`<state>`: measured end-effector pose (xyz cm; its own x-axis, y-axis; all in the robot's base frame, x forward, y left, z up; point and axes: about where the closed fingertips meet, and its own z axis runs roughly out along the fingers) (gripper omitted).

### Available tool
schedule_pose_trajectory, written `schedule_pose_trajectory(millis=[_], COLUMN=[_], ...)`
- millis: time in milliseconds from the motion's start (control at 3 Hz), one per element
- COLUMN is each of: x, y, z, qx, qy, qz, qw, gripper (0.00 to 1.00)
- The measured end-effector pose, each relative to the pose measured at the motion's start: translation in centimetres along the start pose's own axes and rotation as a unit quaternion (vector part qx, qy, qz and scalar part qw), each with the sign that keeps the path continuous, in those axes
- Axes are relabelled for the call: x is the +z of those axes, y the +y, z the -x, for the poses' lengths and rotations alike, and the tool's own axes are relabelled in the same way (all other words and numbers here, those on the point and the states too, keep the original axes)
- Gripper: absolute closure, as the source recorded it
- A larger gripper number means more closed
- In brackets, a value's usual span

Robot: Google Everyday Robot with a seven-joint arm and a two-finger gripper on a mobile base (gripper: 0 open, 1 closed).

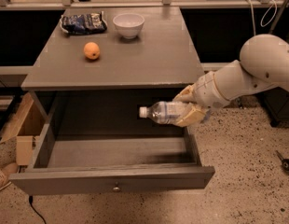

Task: Pick blue plastic bottle from top drawer and place on counter

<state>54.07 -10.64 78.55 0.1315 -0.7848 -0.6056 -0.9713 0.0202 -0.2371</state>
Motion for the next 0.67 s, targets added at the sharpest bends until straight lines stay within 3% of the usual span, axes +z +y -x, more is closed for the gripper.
schedule_pose_trajectory(millis=[333,667], x=[-2.4,-5.7], y=[-2.0,-6.5], z=[1.8,4.9], qx=[-0.003,-0.012], qy=[-0.007,-0.02], qz=[-0.032,-0.07], qw=[0.9995,0.9973], gripper=[1.0,1.0])
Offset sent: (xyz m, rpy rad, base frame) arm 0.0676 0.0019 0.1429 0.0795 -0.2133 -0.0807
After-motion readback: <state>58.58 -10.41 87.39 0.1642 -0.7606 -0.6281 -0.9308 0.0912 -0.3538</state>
